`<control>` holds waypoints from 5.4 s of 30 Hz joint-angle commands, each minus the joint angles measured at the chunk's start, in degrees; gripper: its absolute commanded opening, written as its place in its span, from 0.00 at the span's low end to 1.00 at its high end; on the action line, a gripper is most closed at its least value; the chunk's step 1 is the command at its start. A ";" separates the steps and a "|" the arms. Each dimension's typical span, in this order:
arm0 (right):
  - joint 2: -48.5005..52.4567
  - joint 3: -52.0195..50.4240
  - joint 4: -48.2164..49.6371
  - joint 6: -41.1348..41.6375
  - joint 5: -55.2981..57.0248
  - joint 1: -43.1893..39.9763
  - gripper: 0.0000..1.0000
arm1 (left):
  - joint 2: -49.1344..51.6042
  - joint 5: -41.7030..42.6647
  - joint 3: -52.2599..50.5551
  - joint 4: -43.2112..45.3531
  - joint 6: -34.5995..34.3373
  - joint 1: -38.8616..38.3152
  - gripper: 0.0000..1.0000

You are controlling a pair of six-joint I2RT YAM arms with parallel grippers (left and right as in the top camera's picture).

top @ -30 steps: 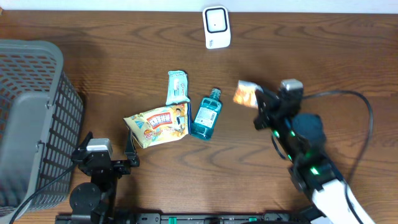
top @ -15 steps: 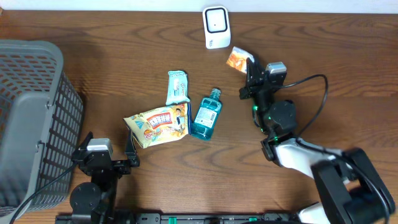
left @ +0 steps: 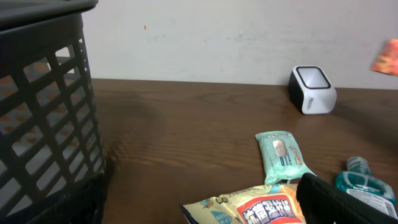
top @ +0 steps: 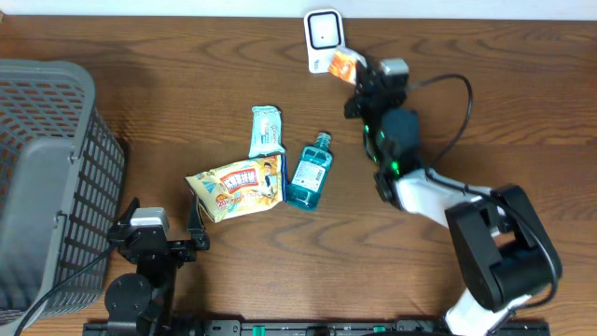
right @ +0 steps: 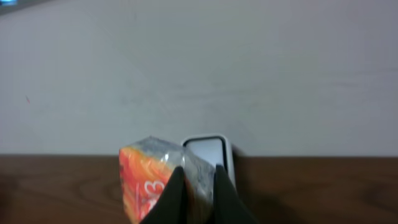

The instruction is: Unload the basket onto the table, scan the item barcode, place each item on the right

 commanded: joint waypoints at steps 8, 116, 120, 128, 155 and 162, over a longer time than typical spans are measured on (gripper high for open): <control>12.90 20.15 -4.68 -4.28 -1.38 -0.11 0.01 | -0.33 0.81 -0.13 0.09 -0.28 0.24 0.98; -21.18 37.00 -100.78 8.15 -62.20 -49.40 0.99 | -0.33 0.81 -0.13 0.09 -0.28 0.24 0.98; -20.57 36.06 -102.49 7.82 -62.69 -40.11 0.99 | -0.33 0.81 -0.13 0.09 -0.28 0.24 0.98; -14.75 35.36 -93.92 10.73 -42.42 -20.04 0.99 | -0.33 0.81 -0.13 0.09 -0.28 0.24 0.98; 12.22 35.47 -90.60 36.89 -11.72 2.36 0.71 | -0.33 0.81 -0.13 0.09 -0.28 0.24 0.98; 13.11 35.47 -89.42 36.96 -10.27 4.87 0.72 | -0.33 0.81 -0.13 0.09 -0.28 0.24 0.98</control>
